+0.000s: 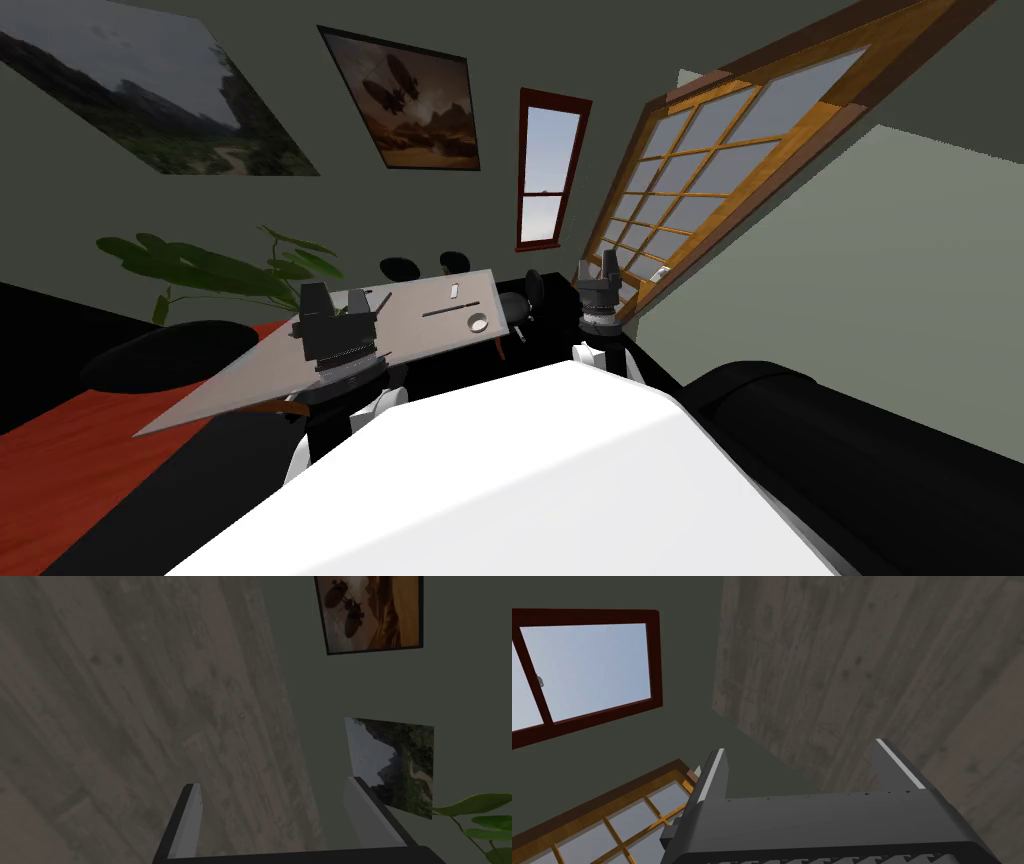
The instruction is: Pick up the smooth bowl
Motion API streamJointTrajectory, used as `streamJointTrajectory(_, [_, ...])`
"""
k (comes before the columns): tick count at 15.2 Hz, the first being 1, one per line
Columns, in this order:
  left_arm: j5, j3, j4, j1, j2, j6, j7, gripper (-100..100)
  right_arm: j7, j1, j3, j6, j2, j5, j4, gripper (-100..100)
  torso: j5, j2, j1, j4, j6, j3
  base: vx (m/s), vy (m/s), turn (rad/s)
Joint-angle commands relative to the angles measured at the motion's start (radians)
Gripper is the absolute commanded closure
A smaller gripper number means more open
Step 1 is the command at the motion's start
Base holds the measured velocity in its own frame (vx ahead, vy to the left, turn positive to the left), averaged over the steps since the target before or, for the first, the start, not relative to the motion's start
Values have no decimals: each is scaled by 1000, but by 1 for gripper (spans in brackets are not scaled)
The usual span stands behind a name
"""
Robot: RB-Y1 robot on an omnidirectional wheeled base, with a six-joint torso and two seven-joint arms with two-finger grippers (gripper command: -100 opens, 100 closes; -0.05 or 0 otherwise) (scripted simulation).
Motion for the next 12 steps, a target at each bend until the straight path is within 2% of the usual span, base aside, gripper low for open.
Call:
streamJointTrajectory(1, [3, 2, 9, -4, 30, 12, 0, -100, 0, 0, 0, 0, 0, 0, 0, 0, 0, 0, 0, 0, 0, 0, 2, -1, -37])
streamJointTrajectory(4, [16, 8, 46, -19, 93, 62, 0, -100, 0, 0, 0, 0, 0, 0, 0, 0, 0, -1, 0, 0, 0, 0, 9, -1, -101])
streamJointTrajectory(5, [16, 8, 46, -19, 93, 62, 0, -100, 0, 0, 0, 0, 0, 0, 0, 0, 0, -1, 1, 0, 0, 0, 11, 2, -78])
streamJointTrajectory(7, [29, 15, 84, -35, 130, 110, 0, -100, 0, 0, 0, 0, 0, 0, 0, 0, 0, -1, 1, 0, 0, -1, 13, 1, -94])
streamJointTrajectory(8, [29, 15, 84, -35, 130, 114, 0, -100, 0, 0, 0, 0, 0, 0, 0, 0, 0, -1, 1, 0, 0, -1, 14, 0, -108])
streamJointTrajectory(10, [45, 24, 132, -54, 163, 169, 0, -100, 0, 0, 0, 0, 0, 0, 0, 0, 0, -1, 0, 0, 0, -1, 15, -2, -140])
streamJointTrajectory(11, [45, 24, 132, -54, 163, 179, 0, -100, 0, 0, 0, 0, 0, 0, 0, 0, 0, -2, 0, 0, 1, -1, 17, 1, -134])
streamJointTrajectory(12, [54, 29, 159, -65, 177, 206, 0, -100, 0, 0, 0, 0, 0, 0, 0, 0, 0, -1, 0, 0, 0, -1, 17, 1, -157])
